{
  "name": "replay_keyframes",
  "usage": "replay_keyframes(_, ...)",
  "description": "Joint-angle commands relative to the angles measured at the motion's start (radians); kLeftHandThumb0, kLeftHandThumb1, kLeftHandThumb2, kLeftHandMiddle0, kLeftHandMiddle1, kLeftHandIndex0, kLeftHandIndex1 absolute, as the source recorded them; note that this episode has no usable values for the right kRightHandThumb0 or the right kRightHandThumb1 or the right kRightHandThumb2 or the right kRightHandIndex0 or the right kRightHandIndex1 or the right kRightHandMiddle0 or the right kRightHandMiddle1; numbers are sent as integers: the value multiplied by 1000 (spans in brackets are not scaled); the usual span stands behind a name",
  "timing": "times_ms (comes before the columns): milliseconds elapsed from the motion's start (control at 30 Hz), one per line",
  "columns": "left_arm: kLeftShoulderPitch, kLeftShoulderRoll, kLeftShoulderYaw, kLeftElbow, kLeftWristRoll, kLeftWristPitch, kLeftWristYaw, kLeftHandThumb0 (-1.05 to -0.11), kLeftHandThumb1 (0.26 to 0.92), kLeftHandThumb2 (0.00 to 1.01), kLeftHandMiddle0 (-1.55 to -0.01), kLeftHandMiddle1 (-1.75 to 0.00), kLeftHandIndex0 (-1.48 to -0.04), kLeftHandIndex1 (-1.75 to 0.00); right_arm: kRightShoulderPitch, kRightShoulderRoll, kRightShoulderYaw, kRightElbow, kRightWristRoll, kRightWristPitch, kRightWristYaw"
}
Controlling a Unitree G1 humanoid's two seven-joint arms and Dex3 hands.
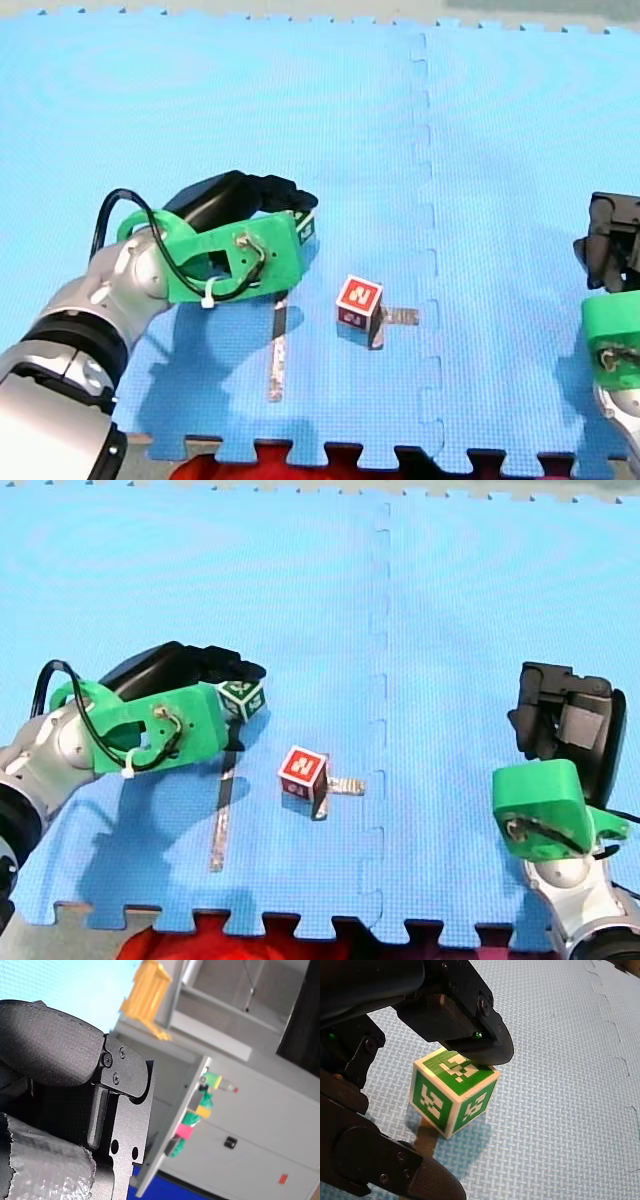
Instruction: Stack cube left
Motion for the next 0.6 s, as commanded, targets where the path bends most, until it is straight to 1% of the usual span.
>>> replay_keyframes(0,-8,10,-10,2,13,5,7,-569,658,1,-875,-1746,-526,0,3,-1,-3,-3,2,-1,-4)
replay_keyframes(33,-9,13,-14,3,17,3,-3,-579,661,2,-875,-1746,-521,0,2,-1,-3,-1,3,-1,-4)
replay_keyframes(100,-8,26,-18,2,17,-11,-64,-615,669,5,-878,-1746,-536,-10,1,-1,-3,0,3,-1,-5)
replay_keyframes(133,-6,36,-15,-3,9,-23,-110,-625,671,5,-879,-1746,-560,-21,1,-1,-3,0,3,-1,-5)
replay_keyframes(167,-4,50,-5,-12,-12,-38,-186,-634,672,6,-882,-1746,-618,-50,1,-1,-3,-1,2,-1,-7)
replay_keyframes(233,-9,75,33,-36,-81,-42,-378,-690,684,4,-969,-1746,-944,-106,1,-2,-3,-2,-1,2,-10)
replay_keyframes(267,-20,84,45,-44,-106,-23,-460,-698,687,4,-981,-1746,-1026,-118,1,-2,-2,-3,-2,3,-12)
replay_keyframes(300,-39,95,37,-51,-105,4,-516,-703,688,3,-988,-1746,-1086,-130,1,-1,-2,-4,-4,5,-14)
replay_keyframes(367,-64,120,-2,-72,-76,29,-572,-711,689,2,-979,-1746,-1136,-94,0,-1,-1,-6,-5,8,-15)
replay_keyframes(400,-59,141,-15,-97,-71,13,-592,-719,690,2,-971,-1746,-1141,-76,0,-1,-2,-8,-5,9,-15)
replay_keyframes(467,-36,174,-14,-143,-91,-38,-636,-742,694,3,-960,-1746,-1098,-30,-1,-2,-3,-12,-4,10,-12)
replay_keyframes(500,-26,182,-2,-157,-115,-58,-670,-747,695,3,-958,-1746,-1092,-23,-3,-3,-3,-13,-3,11,-12)
replay_keyframes(567,-21,186,17,-169,-154,-65,-737,-753,697,3,-960,-1723,-1092,-16,-10,-6,-4,-11,-3,14,-12)
